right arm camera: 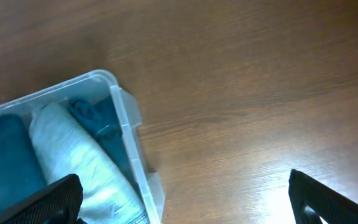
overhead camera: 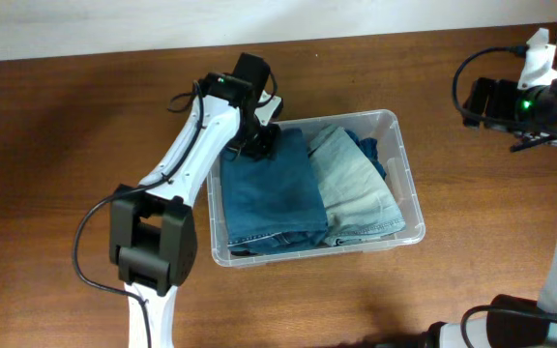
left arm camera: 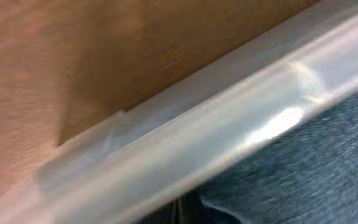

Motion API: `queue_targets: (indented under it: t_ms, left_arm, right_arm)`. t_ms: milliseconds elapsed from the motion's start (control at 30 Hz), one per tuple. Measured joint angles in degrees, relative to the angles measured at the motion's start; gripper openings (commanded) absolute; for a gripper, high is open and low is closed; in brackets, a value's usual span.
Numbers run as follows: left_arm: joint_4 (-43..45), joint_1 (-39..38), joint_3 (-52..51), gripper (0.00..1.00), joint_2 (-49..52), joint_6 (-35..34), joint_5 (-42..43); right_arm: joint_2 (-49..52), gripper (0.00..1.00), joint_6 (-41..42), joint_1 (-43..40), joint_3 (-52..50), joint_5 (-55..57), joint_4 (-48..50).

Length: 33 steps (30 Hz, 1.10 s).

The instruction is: Pack container

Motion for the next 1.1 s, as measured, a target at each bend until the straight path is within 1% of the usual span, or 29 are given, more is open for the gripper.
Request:
queue_targets:
  t_ms: [33,100,133,167,233,300,333,400,467,533,700,933,967,1000,1033,1067,1100]
  left_arm:
    - [-0.6,0.1,0.9,0.48,-0.9,-0.2,-0.9]
    - [-0.9,1.0,2.3,0.74,-3.8,0.1,-2.4]
    - [-0.7,1.5,3.1,0.92,-5.6,0.0,-2.8]
    - [-0.3,2.2,3.8,0.99,-7.8,0.1,-3.2]
    - [1.1,4.4,5.9,0.99,-15.9,0.0,-4.5]
    - [1.1,6.3,7.0,0.99,-21.9,0.0,-6.0]
    - [0.6,8.2,8.1,0.99,-26.8,0.0,-7.3]
    - [-1.2,10.7,8.9,0.99,-29.7,0.0,-8.4]
    - [-2.8,14.6,8.7,0.99,-29.7,0.0,-8.8]
    - [-3.0,18.7,7.7,0.99,-28.0,0.0,-9.3]
    - [-3.9,25.0,5.9,0.99,-23.8,0.0,-9.7]
    - [-8.5,28.9,5.5,0.99,-23.8,0.5,-9.2]
    - [-8.5,29.2,4.9,1.00,-24.7,0.7,-9.2]
    - [-8.3,29.3,3.2,0.99,-27.1,0.9,-9.1]
    - [-7.2,29.2,0.9,1.00,-32.0,1.0,-8.9]
    - [-3.2,29.2,-2.4,0.99,-35.6,1.1,-8.8]
    - [0.7,29.2,-7.5,0.99,-40.0,1.2,-8.7]
  right_arm:
    - [0.0,0.98,-0.4,0.3,0.0,-0.5,-0.6]
    - [0.0,0.98,-1.1,1.5,0.0,-0.9,-1.9]
    - [0.0,0.99,-1.5,2.9,0.0,-1.2,-3.2]
    - [0.0,0.98,-1.9,5.3,0.0,-1.4,-4.2]
    - [0.0,0.99,-2.5,10.2,-0.4,-1.7,-4.8]
    - [0.0,0.99,-2.6,14.8,-1.5,-2.0,-4.7]
    - [0.0,0.99,-2.5,18.8,-3.3,-2.3,-4.2]
    - [0.1,0.98,-0.5,21.0,-5.6,-1.3,0.7]
    - [0.3,0.98,0.7,20.5,-7.3,0.0,6.8]
    - [0.6,0.98,-0.9,18.4,-7.7,1.2,15.0]
    - [0.8,0.98,-2.6,15.1,-8.0,2.4,22.1]
    - [0.4,0.98,-3.0,14.5,-8.5,3.1,18.6]
    - [-0.4,0.98,-3.1,14.5,-9.7,3.1,18.7]
    - [-5.5,0.99,-3.2,14.5,-16.7,3.2,22.4]
    - [-8.0,0.98,-3.2,14.5,-19.2,3.2,22.8]
    - [-10.5,0.98,-3.2,14.5,-21.8,3.3,25.3]
    - [-16.0,0.99,-3.3,14.5,-29.4,3.2,34.1]
